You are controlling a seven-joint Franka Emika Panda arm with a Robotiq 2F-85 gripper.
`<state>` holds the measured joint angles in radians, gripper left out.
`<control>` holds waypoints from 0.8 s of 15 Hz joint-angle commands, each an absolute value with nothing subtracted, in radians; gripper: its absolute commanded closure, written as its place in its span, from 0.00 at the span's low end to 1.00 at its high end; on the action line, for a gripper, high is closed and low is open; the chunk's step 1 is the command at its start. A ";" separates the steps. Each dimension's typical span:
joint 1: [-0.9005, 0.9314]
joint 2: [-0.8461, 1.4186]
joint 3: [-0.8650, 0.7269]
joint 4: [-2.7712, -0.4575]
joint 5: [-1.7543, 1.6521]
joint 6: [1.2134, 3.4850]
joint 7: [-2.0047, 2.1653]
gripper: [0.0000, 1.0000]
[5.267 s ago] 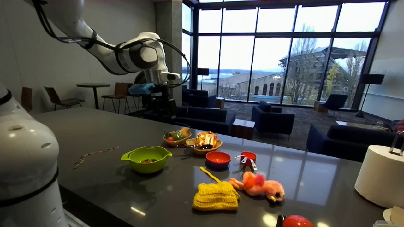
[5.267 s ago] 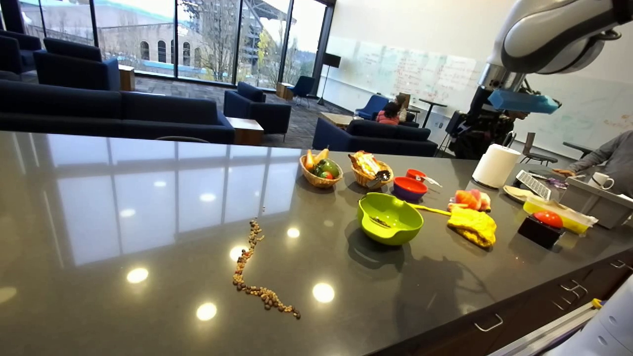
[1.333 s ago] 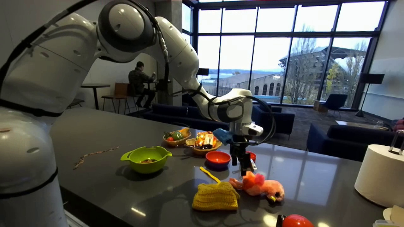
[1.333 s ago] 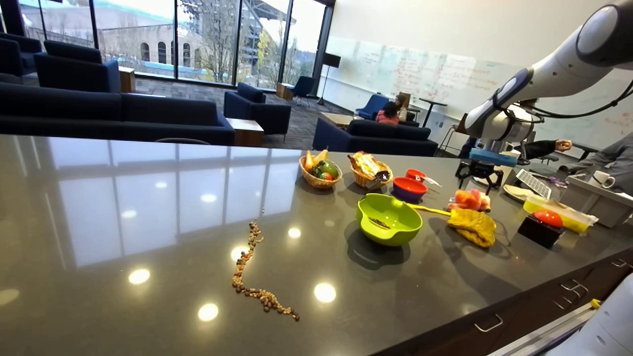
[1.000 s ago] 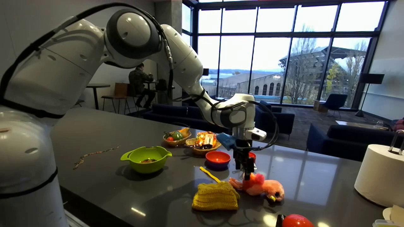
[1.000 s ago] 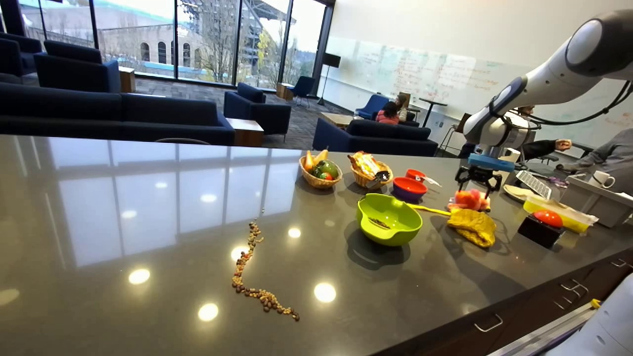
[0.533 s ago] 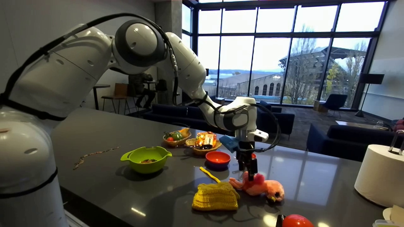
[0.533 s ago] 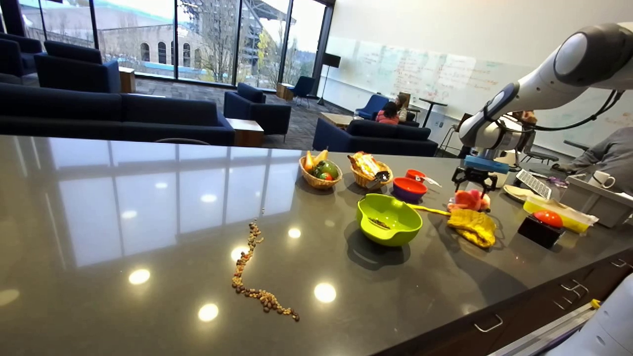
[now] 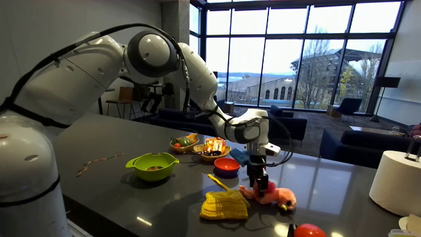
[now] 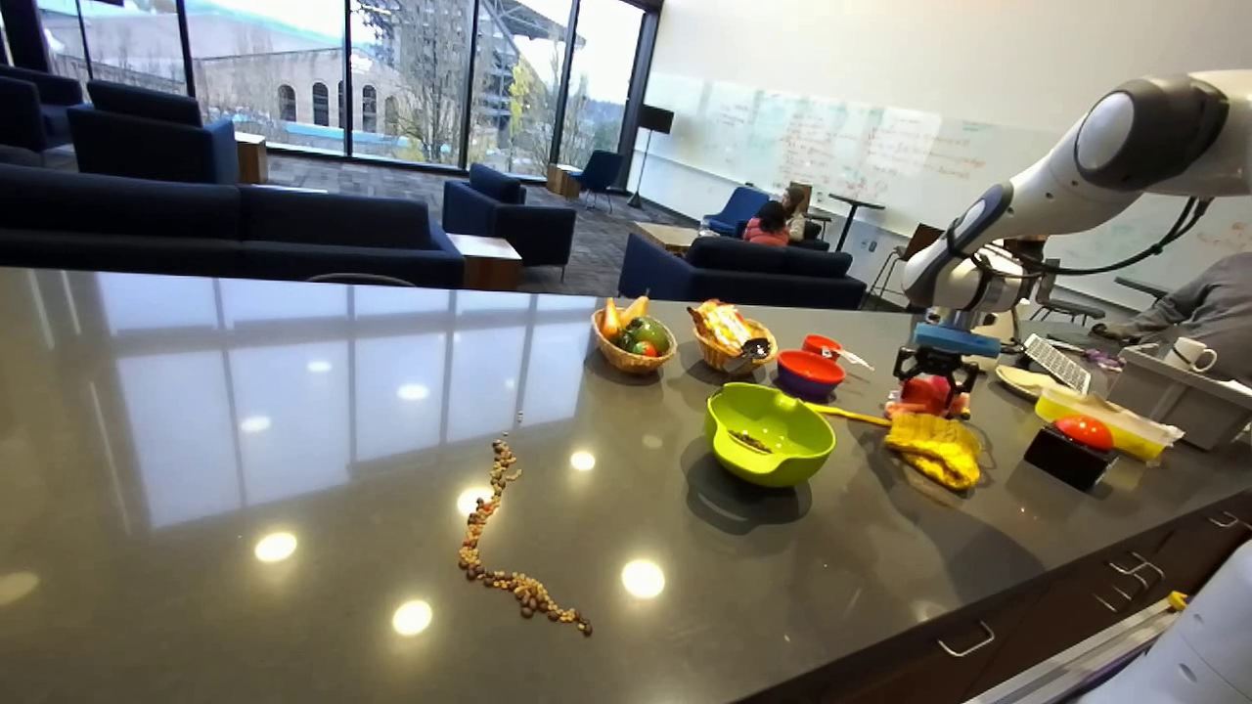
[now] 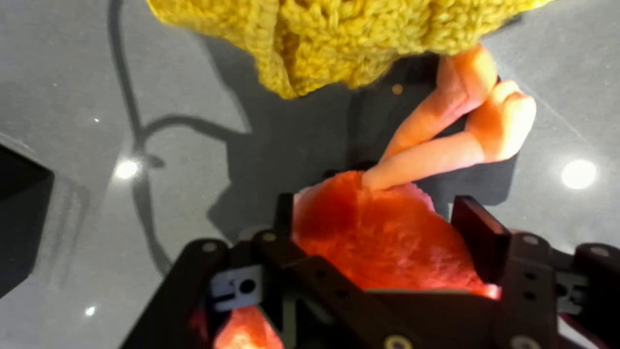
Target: Put the flamingo in the orange bowl
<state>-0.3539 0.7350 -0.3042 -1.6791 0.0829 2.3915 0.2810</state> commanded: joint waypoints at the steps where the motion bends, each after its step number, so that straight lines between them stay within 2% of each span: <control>1: -0.370 0.747 -0.300 -1.658 0.099 2.389 0.267 0.48; 3: -0.368 0.741 -0.299 -1.661 0.097 2.393 0.265 0.66; 8: -0.357 0.710 -0.302 -1.675 0.092 2.386 0.267 0.95; 12: -0.341 0.666 -0.306 -1.705 0.084 2.378 0.270 0.96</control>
<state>-0.3506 0.7271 -0.3042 -1.6620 0.0829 2.3913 0.2806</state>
